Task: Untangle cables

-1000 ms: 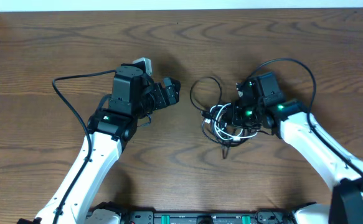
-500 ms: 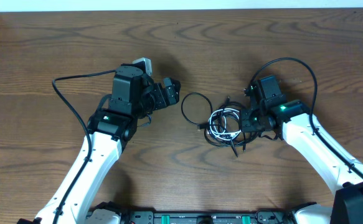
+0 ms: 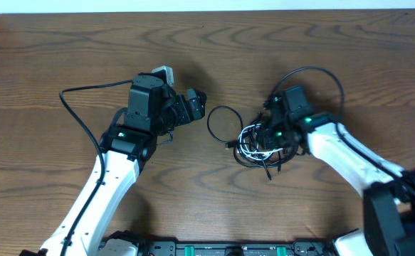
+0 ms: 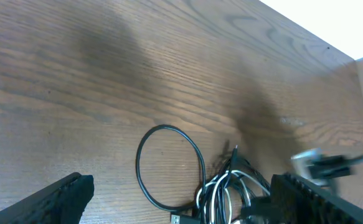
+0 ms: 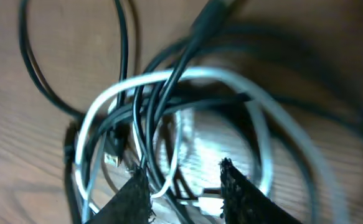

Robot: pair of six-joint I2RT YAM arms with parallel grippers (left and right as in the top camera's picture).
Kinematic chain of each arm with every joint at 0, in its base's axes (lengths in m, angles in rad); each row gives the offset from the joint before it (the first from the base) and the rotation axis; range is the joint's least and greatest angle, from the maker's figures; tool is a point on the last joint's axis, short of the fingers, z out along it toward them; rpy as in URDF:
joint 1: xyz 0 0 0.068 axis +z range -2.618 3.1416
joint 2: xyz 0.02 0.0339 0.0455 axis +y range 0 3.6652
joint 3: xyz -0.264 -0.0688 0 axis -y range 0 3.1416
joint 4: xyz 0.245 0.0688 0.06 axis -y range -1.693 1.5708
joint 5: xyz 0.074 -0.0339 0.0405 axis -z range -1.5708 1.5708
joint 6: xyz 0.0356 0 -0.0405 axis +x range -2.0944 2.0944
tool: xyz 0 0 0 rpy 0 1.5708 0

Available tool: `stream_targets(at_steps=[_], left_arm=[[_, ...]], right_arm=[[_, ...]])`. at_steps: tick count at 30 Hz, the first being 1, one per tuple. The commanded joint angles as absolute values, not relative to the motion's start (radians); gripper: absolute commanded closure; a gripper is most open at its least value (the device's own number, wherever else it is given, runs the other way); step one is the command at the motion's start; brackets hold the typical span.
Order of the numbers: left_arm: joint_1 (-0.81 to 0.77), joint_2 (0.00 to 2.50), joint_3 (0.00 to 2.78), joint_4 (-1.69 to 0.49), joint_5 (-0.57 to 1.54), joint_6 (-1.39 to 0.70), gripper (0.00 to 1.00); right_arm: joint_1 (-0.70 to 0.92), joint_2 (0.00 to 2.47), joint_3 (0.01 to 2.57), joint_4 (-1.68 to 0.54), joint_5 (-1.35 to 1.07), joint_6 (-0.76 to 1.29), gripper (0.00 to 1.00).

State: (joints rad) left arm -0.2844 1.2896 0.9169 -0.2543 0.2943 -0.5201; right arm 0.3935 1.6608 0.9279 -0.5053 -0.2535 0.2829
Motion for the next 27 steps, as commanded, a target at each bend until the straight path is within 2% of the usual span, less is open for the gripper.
stream_targets(at_steps=[1,5,7,8,27], left_arm=[[-0.286,1.293,0.942,-0.253,0.305,-0.510,0.03],[-0.286,1.293,0.942,-0.253,0.305,-0.510,0.03],[-0.286,1.293,0.942,-0.253,0.305,-0.511,0.03],[-0.286,1.293,0.942,-0.253,0.305,-0.511,0.03],[-0.286,1.293,0.942,-0.253,0.305,-0.510,0.03]], right_arm=[[0.424,1.723,0.937,-0.508,-0.290,0.292,0.75],[0.426,1.759,0.937,-0.515,-0.278,0.339,0.84],[0.426,1.763,0.937,-0.517,-0.233,0.347,0.98],[0.426,1.763,0.937,-0.516,-0.220,0.347,0.99],[0.422,1.664,1.077,-0.653,-0.309,0.325,0.99]])
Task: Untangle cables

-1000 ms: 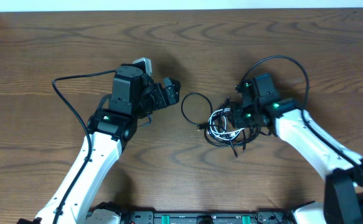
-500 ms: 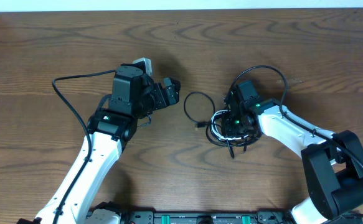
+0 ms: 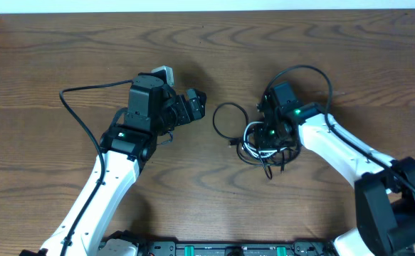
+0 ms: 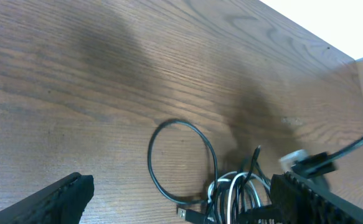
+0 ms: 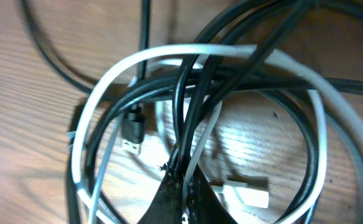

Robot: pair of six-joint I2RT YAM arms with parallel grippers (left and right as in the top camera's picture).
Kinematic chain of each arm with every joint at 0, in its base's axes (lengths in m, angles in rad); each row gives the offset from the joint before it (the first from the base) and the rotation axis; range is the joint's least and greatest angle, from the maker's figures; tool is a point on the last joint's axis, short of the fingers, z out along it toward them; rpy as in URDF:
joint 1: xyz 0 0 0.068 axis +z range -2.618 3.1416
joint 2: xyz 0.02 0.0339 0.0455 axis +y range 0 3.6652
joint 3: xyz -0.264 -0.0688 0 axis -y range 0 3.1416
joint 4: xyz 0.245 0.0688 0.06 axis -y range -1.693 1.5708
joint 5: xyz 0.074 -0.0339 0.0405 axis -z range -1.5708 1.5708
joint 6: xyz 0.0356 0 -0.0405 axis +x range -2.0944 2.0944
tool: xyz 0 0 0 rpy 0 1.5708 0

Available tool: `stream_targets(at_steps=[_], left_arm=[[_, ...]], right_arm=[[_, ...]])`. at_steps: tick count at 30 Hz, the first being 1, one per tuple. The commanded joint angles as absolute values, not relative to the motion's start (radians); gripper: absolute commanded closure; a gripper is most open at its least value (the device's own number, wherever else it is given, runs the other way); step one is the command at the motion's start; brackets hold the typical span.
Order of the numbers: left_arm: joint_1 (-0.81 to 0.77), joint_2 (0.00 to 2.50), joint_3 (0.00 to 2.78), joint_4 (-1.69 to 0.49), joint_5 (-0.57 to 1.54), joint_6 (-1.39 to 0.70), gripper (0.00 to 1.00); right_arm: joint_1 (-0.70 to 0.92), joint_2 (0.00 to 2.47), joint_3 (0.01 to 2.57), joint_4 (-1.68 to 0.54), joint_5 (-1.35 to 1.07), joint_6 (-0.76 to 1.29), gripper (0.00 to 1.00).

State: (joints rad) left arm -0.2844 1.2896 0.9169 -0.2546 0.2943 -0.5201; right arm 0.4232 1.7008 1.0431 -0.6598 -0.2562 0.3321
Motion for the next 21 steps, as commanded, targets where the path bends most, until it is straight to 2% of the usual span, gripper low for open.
stream_targets(at_steps=[1,7,12,15,18,19,21], left_arm=[[-0.286,1.293,0.942,-0.253,0.305,-0.510,0.03],[-0.286,1.293,0.942,-0.254,0.305,-0.510,0.03],[-0.286,1.293,0.942,-0.253,0.305,-0.511,0.03],[-0.286,1.293,0.942,-0.253,0.305,-0.510,0.03],[-0.286,1.293,0.942,-0.254,0.305,-0.510,0.03],[-0.286,1.293,0.942,-0.253,0.305,-0.510,0.03],[-0.286,1.293,0.942,-0.254,0.305,-0.511,0.03]], right_arm=[[0.422,1.659,1.081,-0.644,-0.340,0.295,0.99],[0.422,1.654,1.081,-0.676,-0.361,0.146,0.99],[0.413,1.654,1.081,-0.691,-0.342,0.149,0.99],[0.404,1.654,1.081,-0.647,-0.462,0.187,0.87],[0.404,1.655,1.081,-0.600,-0.548,0.186,0.87],[0.404,1.655,1.081,-0.594,-0.550,0.186,0.89],[0.404,1.655,1.081,-0.591,-0.517,0.186,0.99]])
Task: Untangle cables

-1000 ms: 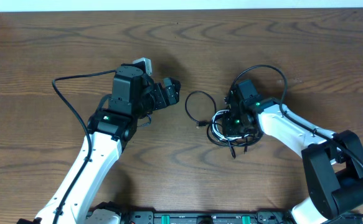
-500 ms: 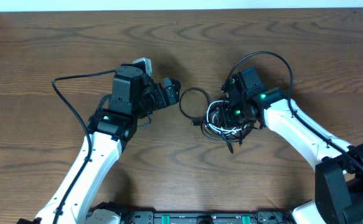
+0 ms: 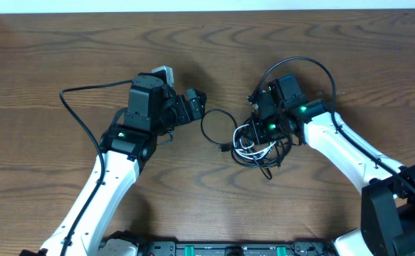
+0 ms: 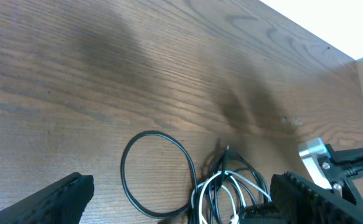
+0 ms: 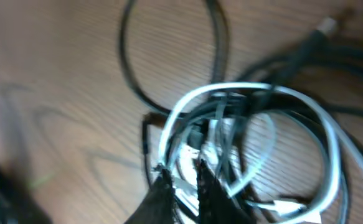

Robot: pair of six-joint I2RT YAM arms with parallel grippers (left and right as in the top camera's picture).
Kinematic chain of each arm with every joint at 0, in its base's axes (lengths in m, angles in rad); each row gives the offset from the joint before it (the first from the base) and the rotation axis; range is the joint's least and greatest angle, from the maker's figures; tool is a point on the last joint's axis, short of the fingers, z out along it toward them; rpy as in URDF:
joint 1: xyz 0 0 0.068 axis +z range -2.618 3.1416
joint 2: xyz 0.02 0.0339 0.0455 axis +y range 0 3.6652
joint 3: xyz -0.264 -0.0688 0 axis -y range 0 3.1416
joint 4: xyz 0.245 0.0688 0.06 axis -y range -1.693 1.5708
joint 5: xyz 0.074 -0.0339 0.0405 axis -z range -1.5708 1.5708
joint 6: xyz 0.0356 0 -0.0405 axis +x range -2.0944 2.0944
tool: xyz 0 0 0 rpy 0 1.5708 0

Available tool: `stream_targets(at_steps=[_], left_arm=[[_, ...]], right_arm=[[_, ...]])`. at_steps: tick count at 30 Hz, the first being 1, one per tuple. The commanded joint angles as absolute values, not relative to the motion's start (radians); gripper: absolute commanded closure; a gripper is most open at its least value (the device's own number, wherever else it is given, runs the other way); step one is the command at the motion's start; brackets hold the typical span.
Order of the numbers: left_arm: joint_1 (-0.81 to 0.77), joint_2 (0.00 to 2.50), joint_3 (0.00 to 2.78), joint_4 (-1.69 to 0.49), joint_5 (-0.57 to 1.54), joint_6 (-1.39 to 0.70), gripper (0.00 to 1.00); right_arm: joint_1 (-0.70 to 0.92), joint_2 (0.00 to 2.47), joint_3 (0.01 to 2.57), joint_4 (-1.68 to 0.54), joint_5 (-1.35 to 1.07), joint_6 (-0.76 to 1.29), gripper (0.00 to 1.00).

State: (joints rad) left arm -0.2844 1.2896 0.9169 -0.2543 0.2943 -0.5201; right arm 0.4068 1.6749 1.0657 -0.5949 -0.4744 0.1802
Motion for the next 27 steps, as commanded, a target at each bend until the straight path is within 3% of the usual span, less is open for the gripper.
stream_targets(at_steps=[1,4,6,9,13,16,22,27], left_arm=[[-0.286,1.293,0.942,-0.253,0.305,-0.511,0.03],[-0.286,1.293,0.942,-0.253,0.305,-0.510,0.03],[-0.286,1.293,0.942,-0.253,0.305,-0.510,0.03],[-0.286,1.293,0.942,-0.253,0.305,-0.510,0.03],[-0.286,1.293,0.942,-0.253,0.305,-0.510,0.03],[-0.286,1.293,0.942,-0.253,0.305,-0.511,0.03],[-0.286,1.293,0.942,-0.253,0.305,-0.510,0.03],[-0.286,1.293,0.942,-0.253,0.305,-0.511,0.03]], right_arm=[[0.404,1.655,1.081,-0.592,-0.495,0.186,0.99],[0.404,1.655,1.081,-0.612,-0.356,0.186,0.98],[0.404,1.655,1.081,-0.628,-0.313,0.186,0.81],[0.406,1.655,1.081,-0.645,-0.316,0.207,0.71],[0.419,1.659,1.069,-0.641,-0.314,0.307,0.60],[0.435,1.679,1.066,-0.640,-0.312,0.322,0.58],[0.467,1.743,1.066,-0.641,-0.300,0.329,0.65],[0.461,1.761,1.066,-0.677,-0.193,0.329,0.81]])
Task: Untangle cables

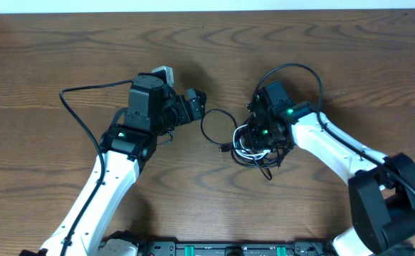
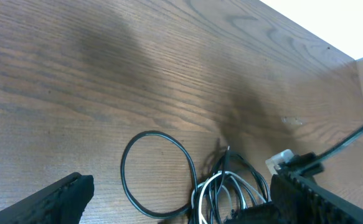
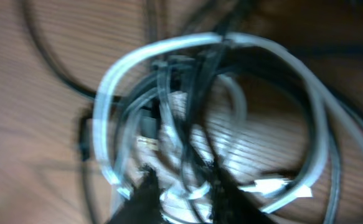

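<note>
A tangle of black and white cables (image 1: 253, 151) lies on the wooden table right of centre, with one black loop (image 1: 202, 126) sticking out to its left. My right gripper (image 1: 259, 135) is down on the tangle. In the blurred right wrist view its fingers (image 3: 147, 194) stand apart, open, with white and black strands (image 3: 187, 124) between and above them. My left gripper (image 1: 196, 103) hovers open just left of the loop (image 2: 122, 177), holding nothing. The tangle (image 2: 228, 190) shows at the bottom of that view.
The left arm's own black lead (image 1: 72, 107) trails over the table at the left. A black lead (image 1: 292, 67) arcs above the right wrist. The table's back edge (image 1: 207, 10) runs along the top.
My right gripper's fingers were close together on strands of the tangle and now stand apart. The wrist view sits closer to the cables. Tangle, loop and left arm have stayed in place.
My right gripper stood open over the tangle. Then it was shut on black strands, with tangle and loop shifted a little right. Then, still shut, it was higher, with the tangle back to the left. Now it is open on the tangle. The left arm never moved.
</note>
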Robot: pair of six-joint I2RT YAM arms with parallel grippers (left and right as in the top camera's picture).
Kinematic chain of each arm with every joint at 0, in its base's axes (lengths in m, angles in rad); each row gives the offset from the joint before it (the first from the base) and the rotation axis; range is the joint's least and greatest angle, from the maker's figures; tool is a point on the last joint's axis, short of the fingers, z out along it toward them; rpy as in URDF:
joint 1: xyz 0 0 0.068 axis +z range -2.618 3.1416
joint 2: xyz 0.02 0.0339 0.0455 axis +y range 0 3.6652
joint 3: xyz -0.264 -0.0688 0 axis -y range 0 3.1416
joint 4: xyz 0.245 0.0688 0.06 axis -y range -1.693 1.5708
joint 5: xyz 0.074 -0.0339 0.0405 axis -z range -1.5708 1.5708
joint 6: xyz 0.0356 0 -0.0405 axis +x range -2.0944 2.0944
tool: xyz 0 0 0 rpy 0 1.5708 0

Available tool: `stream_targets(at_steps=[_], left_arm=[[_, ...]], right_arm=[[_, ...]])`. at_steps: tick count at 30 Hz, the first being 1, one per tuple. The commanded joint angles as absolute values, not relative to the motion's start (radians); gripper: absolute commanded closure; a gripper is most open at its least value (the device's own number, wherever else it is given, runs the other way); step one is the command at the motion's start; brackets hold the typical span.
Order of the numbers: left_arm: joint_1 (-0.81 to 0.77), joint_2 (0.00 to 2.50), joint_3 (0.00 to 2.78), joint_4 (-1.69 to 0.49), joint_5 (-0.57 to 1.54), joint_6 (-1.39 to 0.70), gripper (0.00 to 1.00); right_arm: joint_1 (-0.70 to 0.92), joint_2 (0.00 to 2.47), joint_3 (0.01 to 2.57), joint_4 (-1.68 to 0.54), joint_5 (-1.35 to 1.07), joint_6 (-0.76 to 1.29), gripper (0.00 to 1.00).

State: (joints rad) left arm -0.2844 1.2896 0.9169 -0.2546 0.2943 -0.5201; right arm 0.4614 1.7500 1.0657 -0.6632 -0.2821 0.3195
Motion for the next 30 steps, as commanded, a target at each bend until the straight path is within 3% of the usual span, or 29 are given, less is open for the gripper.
stream_targets(at_steps=[1,4,7,11,12,15,16,20,26,30], left_arm=[[-0.286,1.293,0.942,-0.254,0.305,-0.510,0.04],[-0.286,1.293,0.942,-0.253,0.305,-0.511,0.03],[-0.286,1.293,0.942,-0.254,0.305,-0.510,0.03],[-0.286,1.293,0.942,-0.254,0.305,-0.510,0.03],[-0.286,1.293,0.942,-0.254,0.305,-0.510,0.03],[-0.286,1.293,0.942,-0.254,0.305,-0.511,0.03],[-0.286,1.293,0.942,-0.253,0.305,-0.510,0.03],[-0.286,1.293,0.942,-0.253,0.305,-0.510,0.03],[-0.286,1.293,0.942,-0.253,0.305,-0.510,0.03],[-0.286,1.293,0.942,-0.253,0.305,-0.510,0.03]], right_arm=[[0.458,1.761,1.066,-0.685,-0.157,0.329,0.84],[0.445,1.761,1.066,-0.709,-0.017,0.329,0.92],[0.424,1.761,1.066,-0.714,0.102,0.331,0.88],[0.411,1.760,1.072,-0.691,0.060,0.336,0.89],[0.411,1.760,1.080,-0.693,0.025,0.336,0.87],[0.411,1.758,1.102,-0.699,-0.142,0.336,0.67],[0.411,1.758,1.102,-0.694,-0.199,0.336,0.64],[0.425,1.759,1.100,-0.693,-0.357,0.353,0.69],[0.466,1.775,1.097,-0.689,-0.160,0.503,0.72],[0.469,1.810,1.097,-0.664,-0.155,0.520,0.76]])
